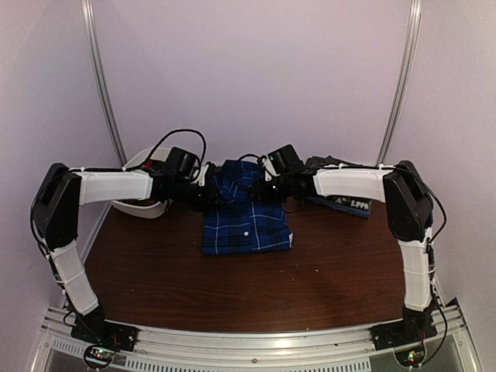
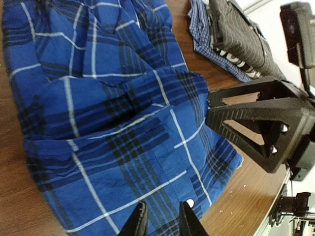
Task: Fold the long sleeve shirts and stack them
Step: Smooth out the 2/3-rectangle-folded shirt at the center of the board.
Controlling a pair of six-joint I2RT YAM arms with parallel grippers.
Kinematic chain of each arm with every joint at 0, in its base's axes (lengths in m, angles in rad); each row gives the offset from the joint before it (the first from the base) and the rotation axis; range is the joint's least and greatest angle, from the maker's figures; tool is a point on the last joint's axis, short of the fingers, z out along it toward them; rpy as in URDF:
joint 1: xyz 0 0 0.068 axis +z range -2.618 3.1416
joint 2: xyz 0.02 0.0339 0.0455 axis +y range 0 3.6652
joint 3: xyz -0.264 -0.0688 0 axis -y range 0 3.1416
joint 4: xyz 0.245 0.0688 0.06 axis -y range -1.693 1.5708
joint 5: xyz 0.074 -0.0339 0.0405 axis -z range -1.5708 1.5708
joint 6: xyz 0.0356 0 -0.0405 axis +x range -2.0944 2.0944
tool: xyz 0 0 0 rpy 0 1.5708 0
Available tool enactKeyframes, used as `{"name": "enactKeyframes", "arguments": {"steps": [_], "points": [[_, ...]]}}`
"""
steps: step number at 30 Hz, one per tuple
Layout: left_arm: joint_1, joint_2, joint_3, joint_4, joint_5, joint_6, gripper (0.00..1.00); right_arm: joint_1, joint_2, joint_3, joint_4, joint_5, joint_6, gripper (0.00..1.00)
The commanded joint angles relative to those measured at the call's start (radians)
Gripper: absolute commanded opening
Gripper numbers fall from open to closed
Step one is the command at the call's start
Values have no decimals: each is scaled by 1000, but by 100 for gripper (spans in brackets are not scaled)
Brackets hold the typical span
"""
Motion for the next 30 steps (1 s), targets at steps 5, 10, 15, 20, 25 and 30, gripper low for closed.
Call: {"name": "enactKeyframes", "arguments": {"steps": [5, 10, 15, 20, 25, 30], "points": [[-4, 266, 212, 9, -32, 11, 17, -3, 71, 47, -82, 81, -93, 40], [19, 415, 359, -29, -58, 34, 17, -34, 149, 106, -104, 97, -104, 40], [36, 500, 437, -46, -49, 37, 17, -53, 217, 161, -140, 96, -116, 44], [37, 520, 467, -67, -37, 45, 19, -55, 249, 183, -172, 87, -123, 50], [37, 456, 499, -115, -57, 68, 29, -54, 215, 227, -246, 129, -151, 60], [37, 324, 453, -152, -94, 87, 44, -44, 132, 244, -295, 155, -169, 70]]}}
